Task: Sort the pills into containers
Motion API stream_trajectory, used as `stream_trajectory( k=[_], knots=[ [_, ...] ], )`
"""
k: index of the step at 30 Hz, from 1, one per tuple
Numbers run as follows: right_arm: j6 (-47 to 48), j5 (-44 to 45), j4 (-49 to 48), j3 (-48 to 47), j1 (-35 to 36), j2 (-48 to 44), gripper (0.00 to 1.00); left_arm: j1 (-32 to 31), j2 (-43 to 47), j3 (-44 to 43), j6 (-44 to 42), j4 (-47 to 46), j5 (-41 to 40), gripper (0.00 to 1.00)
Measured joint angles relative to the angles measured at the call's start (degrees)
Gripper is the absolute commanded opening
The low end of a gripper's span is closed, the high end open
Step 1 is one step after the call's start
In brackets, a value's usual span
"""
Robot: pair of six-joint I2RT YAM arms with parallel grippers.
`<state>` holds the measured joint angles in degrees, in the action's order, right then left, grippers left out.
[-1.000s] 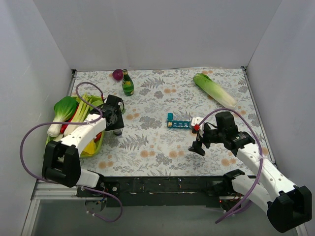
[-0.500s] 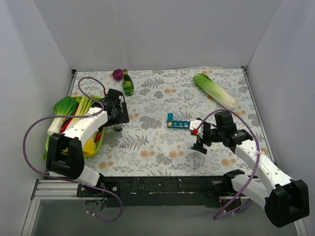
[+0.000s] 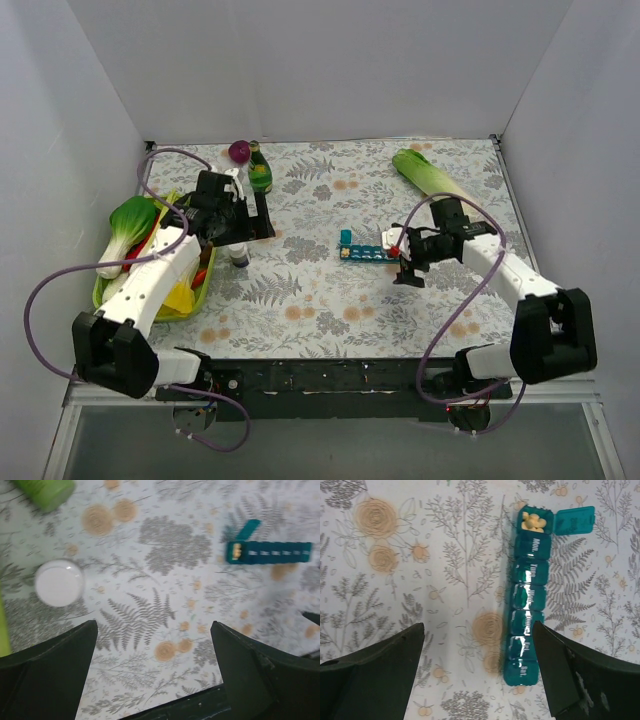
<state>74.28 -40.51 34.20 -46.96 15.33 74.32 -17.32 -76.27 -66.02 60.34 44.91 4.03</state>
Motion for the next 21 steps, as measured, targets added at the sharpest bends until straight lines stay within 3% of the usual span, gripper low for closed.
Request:
stream_trajectory(
  k=[4, 10, 15, 21],
  knots=[
    [2.82, 0.11, 2.49, -9.07, -0.59, 9.62, 0.86, 0.00, 6.78, 3.08, -0.09, -6.38, 10.71, 0.98],
    [2.34, 2.27, 5.25, -20.11, -0.66, 22.88, 0.84, -0.02, 12.79, 12.13, 3.23, -20.39, 24.33, 0.98],
    [-0.55, 4.87, 4.83, -20.90, -0.50, 27.63, 0.82, -0.02, 10.84, 16.52, 5.62, -27.17, 28.94, 0.98],
    [-3.23, 8.13, 2.05, -20.70, 0.35, 29.18, 0.77, -0.02, 9.84, 19.45, 6.56, -32.81, 33.07, 0.89]
  ],
)
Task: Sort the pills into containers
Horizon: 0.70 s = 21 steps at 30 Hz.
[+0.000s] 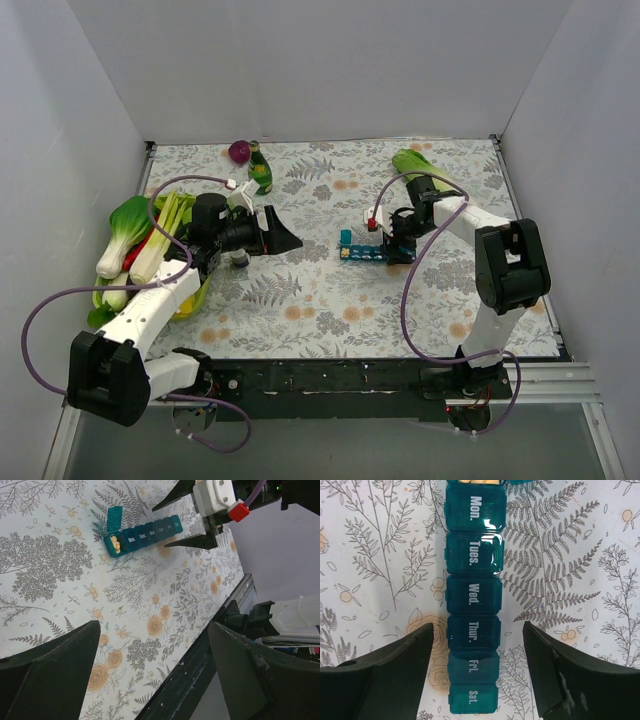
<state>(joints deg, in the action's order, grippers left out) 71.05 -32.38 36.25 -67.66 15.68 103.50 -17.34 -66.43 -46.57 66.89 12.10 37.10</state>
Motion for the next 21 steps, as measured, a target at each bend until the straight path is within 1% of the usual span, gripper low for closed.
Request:
stream_trajectory(
  k=[4, 5, 7, 8, 9, 11, 12, 16, 21],
  knots=[
    [-0.61, 1.49, -2.78, 1.07, 0.83, 0.07, 0.72, 0.00, 0.92, 2.89, 0.35, -4.74, 1.60, 0.77],
    [-0.61, 1.84, -3.21, 1.44, 1.03, 0.11, 0.70, 0.00, 1.01, 3.65, 0.68, -5.88, 1.86, 0.69],
    [-0.61, 2.19, -3.65, 2.01, 1.36, 0.13, 0.67, 0.00, 0.83, 4.90, 1.79, -8.17, 2.21, 0.64],
    [-0.61, 2.27, -3.89, 2.27, 1.49, 0.22, 0.66, 0.00, 0.42, 5.07, 2.40, -8.87, 2.45, 0.61],
    [-0.61, 2.25, -4.00, 2.47, 1.66, 0.26, 0.63, 0.00, -0.33, 5.07, 3.08, -10.03, 2.58, 0.54],
    [-0.50, 2.25, -4.35, 2.89, 1.84, 0.37, 0.60, 0.00, -2.29, 5.05, 4.59, -12.22, 2.56, 0.48],
    [-0.39, 2.25, -4.50, 3.13, 1.92, 0.46, 0.56, 0.00, -3.54, 5.05, 5.35, -13.22, 2.51, 0.45],
    [-0.24, 1.53, -4.81, 3.67, 1.97, 0.46, 0.47, 0.00, -9.22, 4.63, 8.90, -16.68, 2.32, 0.38],
    [0.39, 0.83, -5.44, 4.44, 1.97, 0.00, 0.39, -0.02, -18.75, 1.16, 12.46, -20.11, 2.01, 0.37]
  ],
)
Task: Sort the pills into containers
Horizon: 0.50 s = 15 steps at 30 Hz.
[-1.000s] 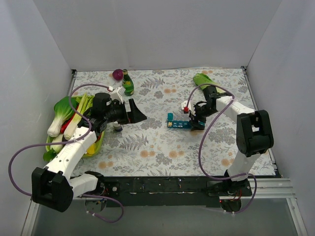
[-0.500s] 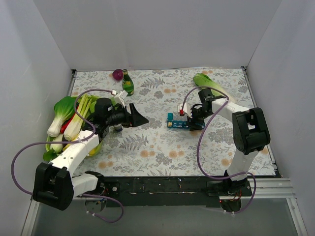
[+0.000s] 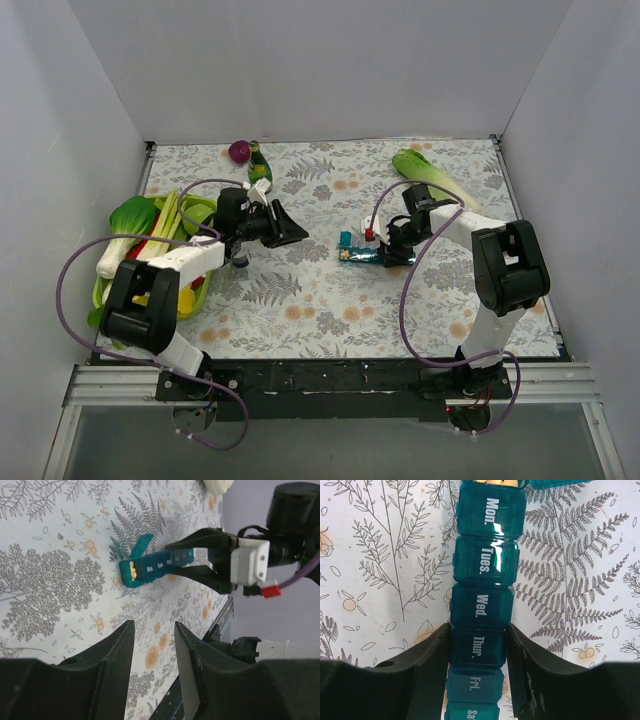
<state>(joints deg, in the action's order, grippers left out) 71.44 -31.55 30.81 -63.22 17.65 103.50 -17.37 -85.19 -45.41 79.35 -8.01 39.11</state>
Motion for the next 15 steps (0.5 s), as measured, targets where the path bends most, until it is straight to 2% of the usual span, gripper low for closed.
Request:
stream_trajectory(
  k=[7, 15],
  knots=[
    [0.92, -0.42, -1.09, 1.84, 0.02, -1.42, 0.35, -2.25, -13.18, -7.48, 2.14, -1.90, -1.25, 0.36],
    [2.25, -1.18, -1.46, 5.75, 1.05, -4.44, 0.32, -6.23, -27.91, -17.92, 3.87, -2.27, -4.79, 0.24]
  ],
)
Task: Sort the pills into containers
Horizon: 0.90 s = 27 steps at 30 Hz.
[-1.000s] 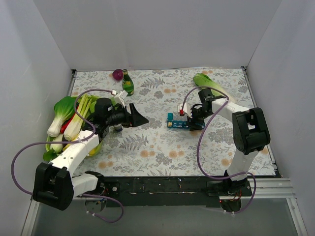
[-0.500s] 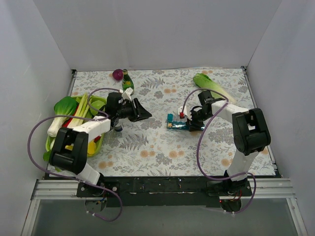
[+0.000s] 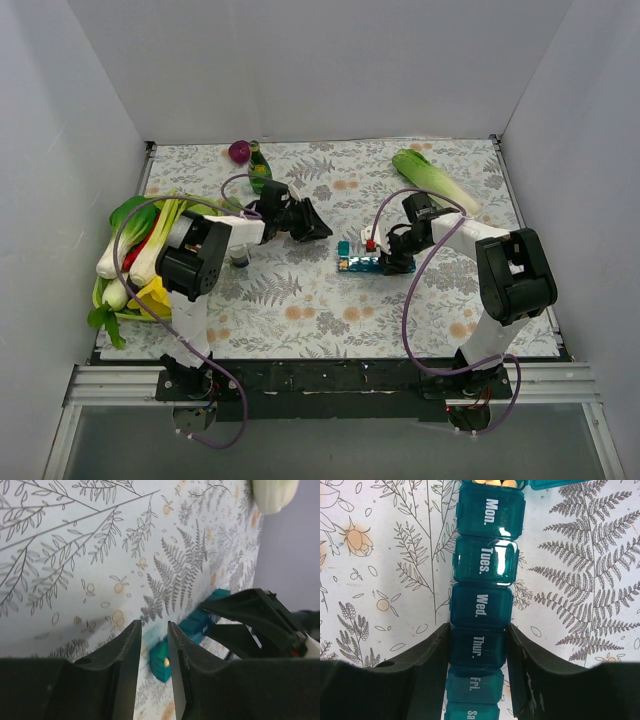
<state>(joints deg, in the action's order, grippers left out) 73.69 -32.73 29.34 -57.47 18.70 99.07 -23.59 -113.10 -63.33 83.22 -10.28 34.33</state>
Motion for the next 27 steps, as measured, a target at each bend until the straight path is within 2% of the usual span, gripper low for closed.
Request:
stream_trajectory(
  k=[6, 13, 27],
  knots=[
    [0.11, -0.52, 0.00, 0.24, 0.17, -0.04, 0.30, -3.02, -8.28, -6.64, 0.39, 1.60, -1.70, 0.15],
    [-0.04, -0.59, -0.09, 0.26, 0.17, -0.04, 0.29, -4.92, -8.33, -6.95, -1.01, 0.79, -0.22, 0.05],
    [-1.92, -0.26, -0.48, 0.26, 0.17, 0.04, 0.27, -5.11, -0.66, 2.60, -3.32, -2.73, 1.77, 0.05]
  ],
)
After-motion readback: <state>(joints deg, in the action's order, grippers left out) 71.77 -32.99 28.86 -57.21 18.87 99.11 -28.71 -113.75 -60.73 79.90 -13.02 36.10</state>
